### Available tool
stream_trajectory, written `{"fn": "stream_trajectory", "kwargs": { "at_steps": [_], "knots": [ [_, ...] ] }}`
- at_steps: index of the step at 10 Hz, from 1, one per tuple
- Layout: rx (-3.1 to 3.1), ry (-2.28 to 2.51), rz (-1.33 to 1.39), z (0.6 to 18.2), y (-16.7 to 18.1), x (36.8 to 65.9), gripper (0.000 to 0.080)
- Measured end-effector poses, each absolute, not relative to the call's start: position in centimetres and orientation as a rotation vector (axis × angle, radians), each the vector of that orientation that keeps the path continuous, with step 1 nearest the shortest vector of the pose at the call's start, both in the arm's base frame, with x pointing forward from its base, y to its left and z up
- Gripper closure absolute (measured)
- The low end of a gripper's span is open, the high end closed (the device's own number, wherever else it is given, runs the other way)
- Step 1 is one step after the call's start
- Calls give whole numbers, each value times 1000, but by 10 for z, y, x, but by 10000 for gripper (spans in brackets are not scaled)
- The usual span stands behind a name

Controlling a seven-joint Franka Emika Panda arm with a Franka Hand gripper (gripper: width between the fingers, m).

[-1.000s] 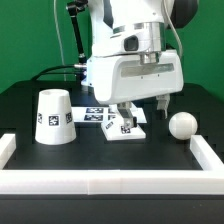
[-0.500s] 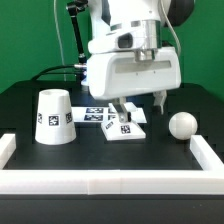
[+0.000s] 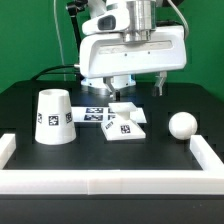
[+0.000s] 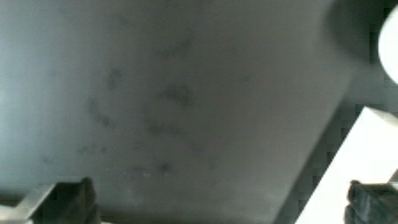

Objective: Assemble lamp

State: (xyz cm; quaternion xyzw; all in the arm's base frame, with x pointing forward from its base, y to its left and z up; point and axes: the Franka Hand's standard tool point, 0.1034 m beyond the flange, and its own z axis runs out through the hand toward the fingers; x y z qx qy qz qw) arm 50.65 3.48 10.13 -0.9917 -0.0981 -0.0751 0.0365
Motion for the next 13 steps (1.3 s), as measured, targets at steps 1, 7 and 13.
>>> {"fn": "stream_trajectory", "kwargs": {
  "at_steps": [1, 7, 13],
  "knots": [
    [-3046, -234, -228, 101, 35, 507, 100],
    [-3064, 47, -115, 87, 20, 451, 100],
    [-3073, -15, -128, 84, 15, 436, 100]
  ]
}}
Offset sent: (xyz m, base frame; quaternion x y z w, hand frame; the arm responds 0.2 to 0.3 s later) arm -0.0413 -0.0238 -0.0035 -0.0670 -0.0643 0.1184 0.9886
